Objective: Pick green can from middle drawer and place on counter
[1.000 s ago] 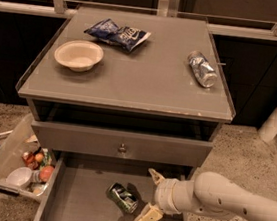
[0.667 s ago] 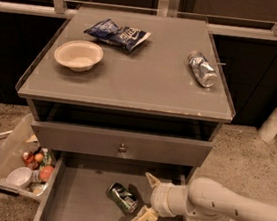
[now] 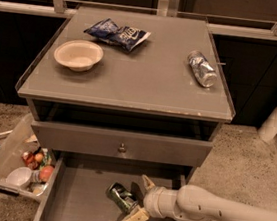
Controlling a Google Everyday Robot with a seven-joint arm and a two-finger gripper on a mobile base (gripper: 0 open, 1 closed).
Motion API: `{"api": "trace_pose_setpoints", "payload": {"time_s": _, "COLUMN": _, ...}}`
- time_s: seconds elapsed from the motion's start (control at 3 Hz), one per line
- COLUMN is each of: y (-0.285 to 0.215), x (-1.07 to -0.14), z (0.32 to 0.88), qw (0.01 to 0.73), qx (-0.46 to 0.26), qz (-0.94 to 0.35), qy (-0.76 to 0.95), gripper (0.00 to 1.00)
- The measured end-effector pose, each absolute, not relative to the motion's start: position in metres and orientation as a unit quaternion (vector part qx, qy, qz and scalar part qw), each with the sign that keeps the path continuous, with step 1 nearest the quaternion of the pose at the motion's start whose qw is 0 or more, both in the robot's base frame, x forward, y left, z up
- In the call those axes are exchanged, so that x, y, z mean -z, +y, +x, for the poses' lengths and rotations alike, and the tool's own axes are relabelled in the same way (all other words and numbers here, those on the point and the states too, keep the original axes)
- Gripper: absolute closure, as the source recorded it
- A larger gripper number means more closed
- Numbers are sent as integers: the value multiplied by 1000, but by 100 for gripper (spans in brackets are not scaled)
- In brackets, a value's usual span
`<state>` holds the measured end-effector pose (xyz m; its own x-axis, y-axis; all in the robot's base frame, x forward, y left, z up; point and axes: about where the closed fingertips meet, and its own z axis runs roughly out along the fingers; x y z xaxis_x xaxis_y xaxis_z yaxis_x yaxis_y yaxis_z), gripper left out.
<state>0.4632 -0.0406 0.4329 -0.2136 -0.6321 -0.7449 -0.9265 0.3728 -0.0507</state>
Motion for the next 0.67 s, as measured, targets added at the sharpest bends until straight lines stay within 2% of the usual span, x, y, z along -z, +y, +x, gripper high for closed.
{"api": "trace_pose_setpoints", "payload": {"time_s": 0.67, "y": -25, "x": -398, "z": 484, "qw": 377, "qx": -203, "qz": -473, "qy": 770, "gripper": 0}}
